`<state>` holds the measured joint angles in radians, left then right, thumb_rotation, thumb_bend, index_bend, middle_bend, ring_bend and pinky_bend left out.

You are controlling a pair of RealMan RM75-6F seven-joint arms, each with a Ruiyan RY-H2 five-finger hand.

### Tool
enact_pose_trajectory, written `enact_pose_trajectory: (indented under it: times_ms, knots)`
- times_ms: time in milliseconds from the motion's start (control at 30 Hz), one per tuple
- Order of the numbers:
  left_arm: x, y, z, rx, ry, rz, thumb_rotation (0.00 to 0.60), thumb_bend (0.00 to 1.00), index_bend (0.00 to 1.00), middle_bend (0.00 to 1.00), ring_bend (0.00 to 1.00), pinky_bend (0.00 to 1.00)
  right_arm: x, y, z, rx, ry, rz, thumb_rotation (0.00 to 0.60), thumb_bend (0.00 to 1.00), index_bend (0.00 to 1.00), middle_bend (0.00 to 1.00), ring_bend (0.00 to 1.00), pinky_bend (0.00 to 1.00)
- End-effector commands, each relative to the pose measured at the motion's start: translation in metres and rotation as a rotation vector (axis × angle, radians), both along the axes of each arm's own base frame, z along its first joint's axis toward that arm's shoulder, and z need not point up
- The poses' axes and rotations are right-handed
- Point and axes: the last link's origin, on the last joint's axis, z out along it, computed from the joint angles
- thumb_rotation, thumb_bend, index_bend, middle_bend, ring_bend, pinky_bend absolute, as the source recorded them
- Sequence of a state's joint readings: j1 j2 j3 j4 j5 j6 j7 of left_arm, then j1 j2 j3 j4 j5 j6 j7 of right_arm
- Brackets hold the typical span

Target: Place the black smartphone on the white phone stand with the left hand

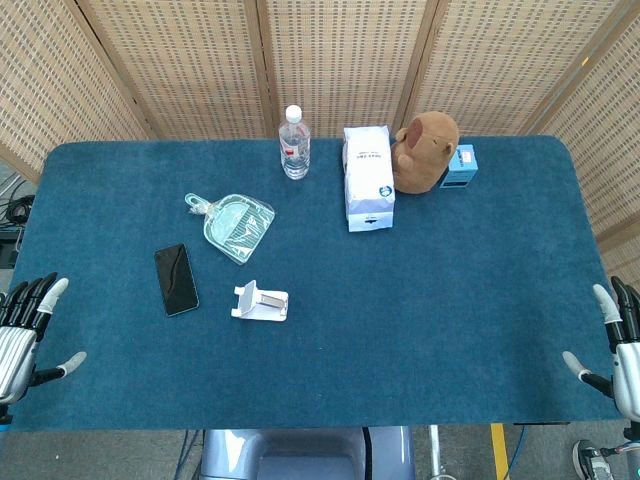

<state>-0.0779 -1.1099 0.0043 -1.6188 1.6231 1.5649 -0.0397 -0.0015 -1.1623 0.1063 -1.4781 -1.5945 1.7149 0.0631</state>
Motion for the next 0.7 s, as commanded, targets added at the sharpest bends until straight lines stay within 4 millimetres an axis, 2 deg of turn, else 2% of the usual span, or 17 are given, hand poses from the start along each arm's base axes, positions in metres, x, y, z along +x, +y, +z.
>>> enact_pose_trajectory:
  times_ms: [33, 400, 700]
  knots:
    - [0.000, 0.000, 0.000, 0.000, -0.001, -0.001, 0.600, 0.00, 0.00, 0.00, 0.00, 0.00, 0.000, 0.000, 0.000, 0.003, 0.002, -0.001, 0.600, 0.08, 0.00, 0.00, 0.00, 0.00]
    - [-0.002, 0.008, -0.003, -0.030, 0.019, -0.008, 0.600, 0.00, 0.00, 0.00, 0.00, 0.00, 0.000, -0.001, 0.001, 0.000, -0.004, -0.001, 0.600, 0.08, 0.00, 0.00, 0.00, 0.00]
    - [-0.013, 0.044, -0.014, -0.119, 0.052, -0.045, 0.600, 0.00, 0.00, 0.00, 0.00, 0.00, -0.002, -0.003, 0.001, 0.010, -0.019, -0.010, 0.600, 0.08, 0.00, 0.00, 0.00, 0.00]
